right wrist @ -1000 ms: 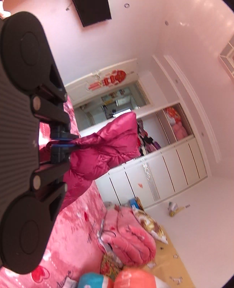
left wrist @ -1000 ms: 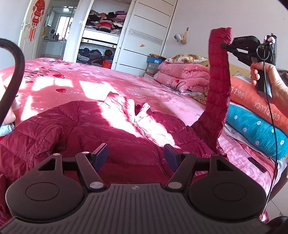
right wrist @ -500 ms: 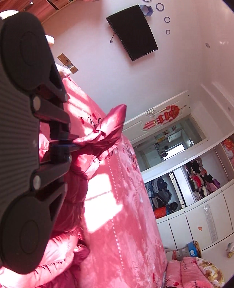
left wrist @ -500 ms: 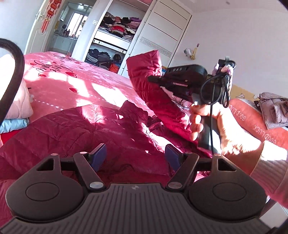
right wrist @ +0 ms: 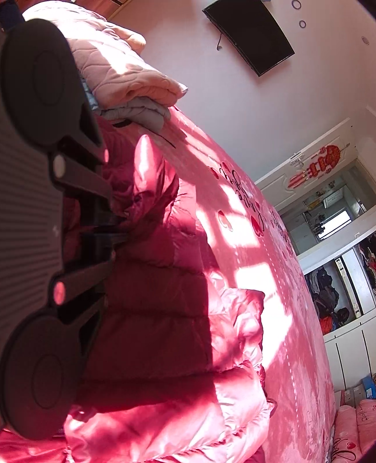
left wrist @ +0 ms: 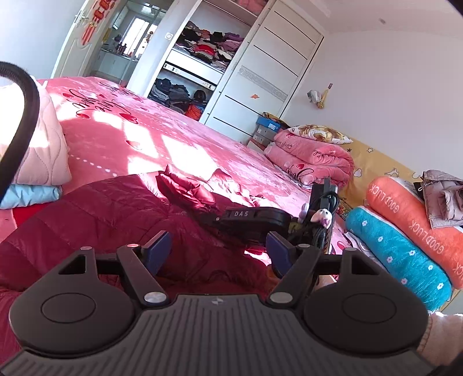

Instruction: Fold large clothes

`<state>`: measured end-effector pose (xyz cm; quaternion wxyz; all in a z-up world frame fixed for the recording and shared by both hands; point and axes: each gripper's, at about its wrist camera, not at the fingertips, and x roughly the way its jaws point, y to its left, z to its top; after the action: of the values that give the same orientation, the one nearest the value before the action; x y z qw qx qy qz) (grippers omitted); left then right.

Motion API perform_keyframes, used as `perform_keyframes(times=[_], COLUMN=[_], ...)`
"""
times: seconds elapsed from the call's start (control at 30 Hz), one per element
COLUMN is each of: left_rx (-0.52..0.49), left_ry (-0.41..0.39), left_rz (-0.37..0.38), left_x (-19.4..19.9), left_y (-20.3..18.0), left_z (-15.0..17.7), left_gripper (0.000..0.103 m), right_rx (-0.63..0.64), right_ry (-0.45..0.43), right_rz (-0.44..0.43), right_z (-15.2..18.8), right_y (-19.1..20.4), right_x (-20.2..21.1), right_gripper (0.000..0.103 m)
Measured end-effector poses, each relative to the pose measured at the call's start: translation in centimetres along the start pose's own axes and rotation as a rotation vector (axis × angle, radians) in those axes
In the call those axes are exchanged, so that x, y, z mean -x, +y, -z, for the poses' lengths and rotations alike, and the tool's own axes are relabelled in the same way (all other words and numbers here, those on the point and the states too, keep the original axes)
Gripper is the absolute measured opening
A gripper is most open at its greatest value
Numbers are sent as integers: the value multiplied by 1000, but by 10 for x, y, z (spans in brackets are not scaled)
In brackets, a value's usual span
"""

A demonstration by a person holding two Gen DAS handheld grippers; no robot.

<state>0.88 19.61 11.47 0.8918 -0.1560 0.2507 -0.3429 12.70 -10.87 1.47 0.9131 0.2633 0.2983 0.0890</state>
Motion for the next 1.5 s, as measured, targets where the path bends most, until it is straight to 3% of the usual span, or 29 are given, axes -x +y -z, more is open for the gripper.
perform_keyframes(times=[0.27, 0.33, 0.43, 0.53, 0.73, 1.07, 1.33, 1.5], left_rx=[-10, -18, -43, -71, -146, -173, -132, -43], left_ry=[-5, -13, -25, -43, -81, -80, -23, 37], left_rz=[-6, -10, -19, -35, -122, -266, -342, -372], left_x=[-6, -7, -7, -3, 17, 70, 102, 121], left_y=[4, 6, 7, 5, 6, 28, 35, 46], left_z=[-5, -9, -12, -15, -25, -27, -14, -1], left_gripper=[89, 89, 87, 86, 86, 87, 87, 86], right_rx=[-3, -2, 7, 9, -18, -162, -184, -146], right_ry=[14, 12, -7, -40, -119, -215, -237, -227], right_rz=[13, -1, -9, -21, -28, 37, 54, 37], right_z=[6, 7, 8, 9, 21, 54, 70, 81], right_y=[-1, 0, 8, 16, 28, 20, 22, 39], right_x=[-4, 1, 16, 37, 102, 181, 201, 204], right_gripper=[10, 36, 56, 71, 84, 89, 89, 89])
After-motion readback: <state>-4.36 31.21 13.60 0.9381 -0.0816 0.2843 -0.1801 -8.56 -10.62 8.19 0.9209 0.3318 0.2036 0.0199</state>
